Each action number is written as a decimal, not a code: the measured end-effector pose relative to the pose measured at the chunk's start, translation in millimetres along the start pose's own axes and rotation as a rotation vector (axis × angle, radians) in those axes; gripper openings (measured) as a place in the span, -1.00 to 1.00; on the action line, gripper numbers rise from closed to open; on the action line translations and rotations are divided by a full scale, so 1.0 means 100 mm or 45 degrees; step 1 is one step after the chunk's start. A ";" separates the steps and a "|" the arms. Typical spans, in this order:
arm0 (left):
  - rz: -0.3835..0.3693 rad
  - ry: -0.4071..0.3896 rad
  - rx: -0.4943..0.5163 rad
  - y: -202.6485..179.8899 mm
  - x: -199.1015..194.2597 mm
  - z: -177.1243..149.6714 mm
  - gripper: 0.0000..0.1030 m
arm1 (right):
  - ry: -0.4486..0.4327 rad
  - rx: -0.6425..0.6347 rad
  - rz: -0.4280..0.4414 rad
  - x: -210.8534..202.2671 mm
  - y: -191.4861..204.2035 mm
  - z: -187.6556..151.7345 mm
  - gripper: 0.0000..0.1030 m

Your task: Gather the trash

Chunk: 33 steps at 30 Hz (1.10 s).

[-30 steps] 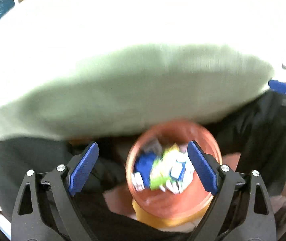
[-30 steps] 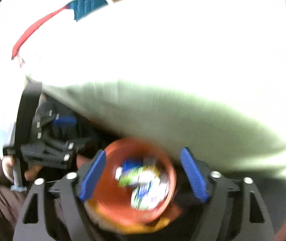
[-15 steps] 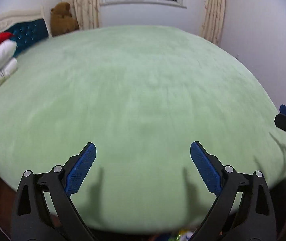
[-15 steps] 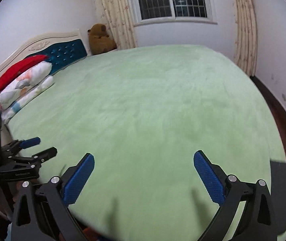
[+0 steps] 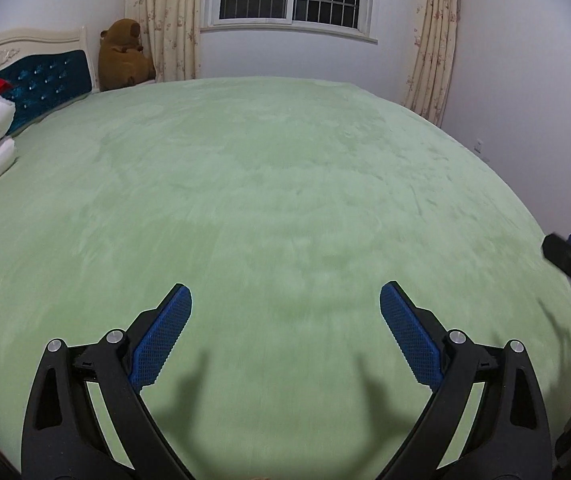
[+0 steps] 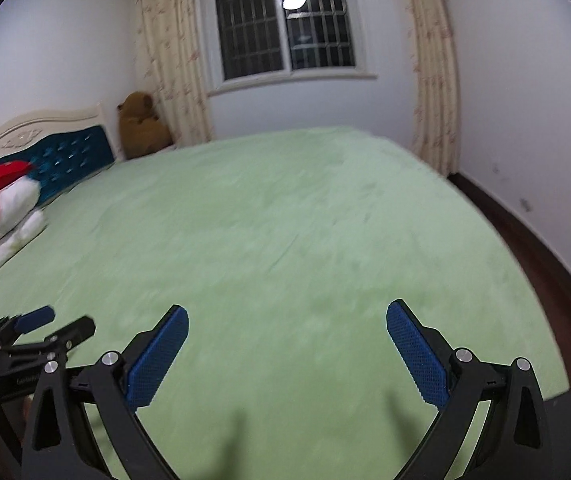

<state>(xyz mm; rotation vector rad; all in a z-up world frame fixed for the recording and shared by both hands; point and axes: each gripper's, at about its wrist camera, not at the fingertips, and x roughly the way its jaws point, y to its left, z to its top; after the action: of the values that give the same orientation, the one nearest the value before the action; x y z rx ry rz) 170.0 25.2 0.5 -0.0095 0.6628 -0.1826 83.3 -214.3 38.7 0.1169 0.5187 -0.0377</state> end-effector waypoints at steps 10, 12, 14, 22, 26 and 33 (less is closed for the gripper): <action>0.044 -0.027 0.050 -0.12 0.35 0.23 0.80 | -0.080 -0.019 -0.122 0.30 0.05 -0.01 0.90; 0.048 -0.025 0.047 -0.12 0.40 0.26 0.80 | -0.082 0.008 -0.150 0.33 0.01 -0.01 0.90; 0.058 -0.020 0.049 -0.12 0.46 0.27 0.80 | -0.071 0.031 -0.165 0.37 -0.03 -0.02 0.90; 0.057 -0.016 0.008 -0.06 0.51 0.23 0.80 | -0.049 0.047 -0.194 0.39 -0.05 -0.08 0.90; 0.045 -0.006 -0.023 -0.02 0.52 0.22 0.80 | -0.037 -0.001 -0.211 0.43 0.01 -0.09 0.90; 0.047 -0.009 -0.044 0.01 0.52 0.20 0.80 | -0.045 -0.016 -0.220 0.42 0.02 -0.11 0.90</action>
<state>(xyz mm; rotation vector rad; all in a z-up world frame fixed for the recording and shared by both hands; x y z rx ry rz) 223.0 16.6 -15.3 -0.0311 0.6584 -0.1351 114.1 -211.1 9.0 0.0589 0.4925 -0.2046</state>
